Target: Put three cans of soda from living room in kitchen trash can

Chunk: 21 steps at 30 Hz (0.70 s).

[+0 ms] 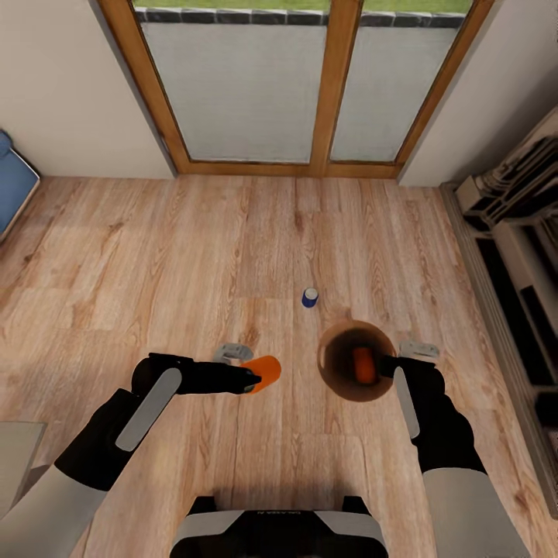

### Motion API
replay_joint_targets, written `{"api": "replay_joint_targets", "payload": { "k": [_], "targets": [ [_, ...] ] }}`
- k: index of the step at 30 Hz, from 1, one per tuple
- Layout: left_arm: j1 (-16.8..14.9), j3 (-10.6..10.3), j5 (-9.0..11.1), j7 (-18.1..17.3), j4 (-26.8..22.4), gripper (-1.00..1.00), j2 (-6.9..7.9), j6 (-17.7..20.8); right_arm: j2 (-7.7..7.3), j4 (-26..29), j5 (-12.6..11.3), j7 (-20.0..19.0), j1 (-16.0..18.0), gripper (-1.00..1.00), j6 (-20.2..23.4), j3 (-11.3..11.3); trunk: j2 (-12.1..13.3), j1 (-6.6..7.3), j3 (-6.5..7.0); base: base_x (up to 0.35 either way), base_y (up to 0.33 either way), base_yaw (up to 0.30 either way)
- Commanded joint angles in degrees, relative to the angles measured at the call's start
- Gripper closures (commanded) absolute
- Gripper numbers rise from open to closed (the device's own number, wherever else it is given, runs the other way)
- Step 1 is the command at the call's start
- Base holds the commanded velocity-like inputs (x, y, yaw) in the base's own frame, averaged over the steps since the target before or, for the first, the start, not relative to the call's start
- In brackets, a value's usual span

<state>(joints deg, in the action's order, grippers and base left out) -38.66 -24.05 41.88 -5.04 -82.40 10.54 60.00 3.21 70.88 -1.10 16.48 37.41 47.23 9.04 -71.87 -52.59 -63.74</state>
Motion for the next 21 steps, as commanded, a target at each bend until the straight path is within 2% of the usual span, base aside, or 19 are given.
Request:
{"api": "replay_joint_targets", "payload": {
  "k": [1,5,21],
  "targets": [
    [0.00,-0.02,-0.07,-0.01,-0.07,1.00,0.00,0.00,0.01,-0.15,0.16,0.35,0.02,1.00,-0.13,-0.03,0.41,0.23,0.19,0.000,0.000,0.000],
    [0.03,-0.16,0.02,0.02,-0.31,1.00,0.00,0.00,0.05,-0.70,0.11,2.18,0.03,1.00,-0.54,-0.21,2.02,1.11,0.91,0.000,0.000,0.000],
    [0.07,-0.37,0.04,0.00,-0.55,1.00,-0.13,0.00,0.37,-1.01,0.30,4.38,0.03,1.00,-0.65,-0.54,8.44,4.62,3.78,0.000,0.000,0.000]
  ]
}}
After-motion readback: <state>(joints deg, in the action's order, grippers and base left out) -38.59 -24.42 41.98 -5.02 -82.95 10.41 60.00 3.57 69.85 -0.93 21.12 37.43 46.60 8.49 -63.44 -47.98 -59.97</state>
